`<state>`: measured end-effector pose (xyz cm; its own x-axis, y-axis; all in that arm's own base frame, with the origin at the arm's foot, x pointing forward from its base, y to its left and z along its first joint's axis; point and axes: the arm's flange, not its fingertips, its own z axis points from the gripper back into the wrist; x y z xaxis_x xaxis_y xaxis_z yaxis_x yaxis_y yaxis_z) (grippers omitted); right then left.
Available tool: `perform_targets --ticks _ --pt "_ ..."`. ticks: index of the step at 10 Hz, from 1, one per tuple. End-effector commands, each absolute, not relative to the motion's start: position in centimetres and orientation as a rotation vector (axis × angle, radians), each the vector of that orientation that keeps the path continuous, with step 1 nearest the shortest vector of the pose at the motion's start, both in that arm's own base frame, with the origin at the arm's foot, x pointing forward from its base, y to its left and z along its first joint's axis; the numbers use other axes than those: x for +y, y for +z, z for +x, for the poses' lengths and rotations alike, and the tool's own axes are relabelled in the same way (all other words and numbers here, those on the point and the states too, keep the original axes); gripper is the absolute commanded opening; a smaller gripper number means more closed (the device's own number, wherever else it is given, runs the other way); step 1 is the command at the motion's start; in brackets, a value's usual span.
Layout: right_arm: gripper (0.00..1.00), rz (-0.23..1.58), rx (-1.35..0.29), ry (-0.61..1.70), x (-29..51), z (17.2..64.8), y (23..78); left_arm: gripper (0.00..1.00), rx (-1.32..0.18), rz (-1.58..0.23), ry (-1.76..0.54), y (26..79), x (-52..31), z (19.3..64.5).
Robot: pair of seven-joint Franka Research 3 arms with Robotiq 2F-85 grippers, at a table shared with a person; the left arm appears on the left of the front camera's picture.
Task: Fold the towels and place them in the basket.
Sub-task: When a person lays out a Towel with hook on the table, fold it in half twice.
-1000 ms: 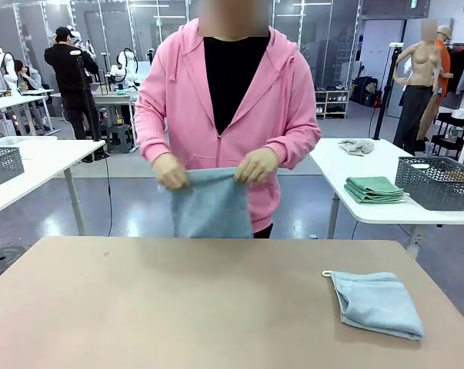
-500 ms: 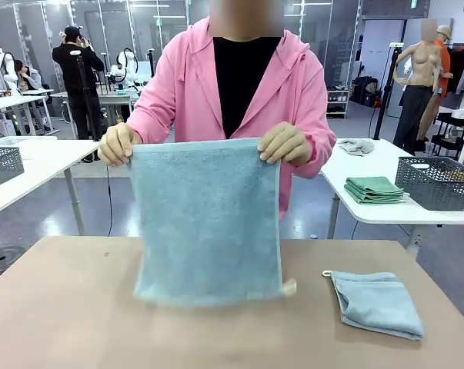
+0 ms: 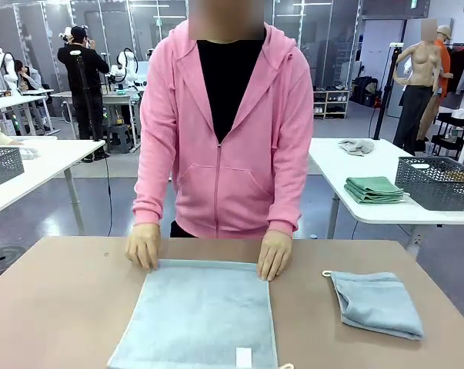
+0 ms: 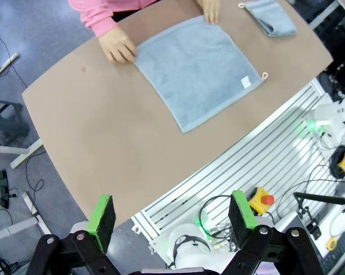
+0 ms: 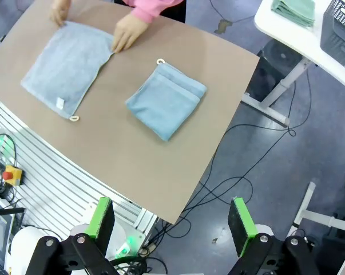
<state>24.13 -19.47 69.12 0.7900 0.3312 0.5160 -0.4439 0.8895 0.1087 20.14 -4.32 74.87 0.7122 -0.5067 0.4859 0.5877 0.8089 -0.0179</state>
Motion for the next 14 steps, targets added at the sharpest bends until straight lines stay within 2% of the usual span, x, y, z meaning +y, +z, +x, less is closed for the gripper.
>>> perform_targets --ticks 1,14 --pt "1.0 0.22 -0.496 0.4 -19.25 24.07 69.33 1.0 -0.486 -0.168 -0.611 74.97 -4.42 20.13" --pt "1.0 0.22 -0.496 0.4 -19.25 24.07 69.33 1.0 -0.486 -0.168 -0.611 74.97 -4.42 20.13"
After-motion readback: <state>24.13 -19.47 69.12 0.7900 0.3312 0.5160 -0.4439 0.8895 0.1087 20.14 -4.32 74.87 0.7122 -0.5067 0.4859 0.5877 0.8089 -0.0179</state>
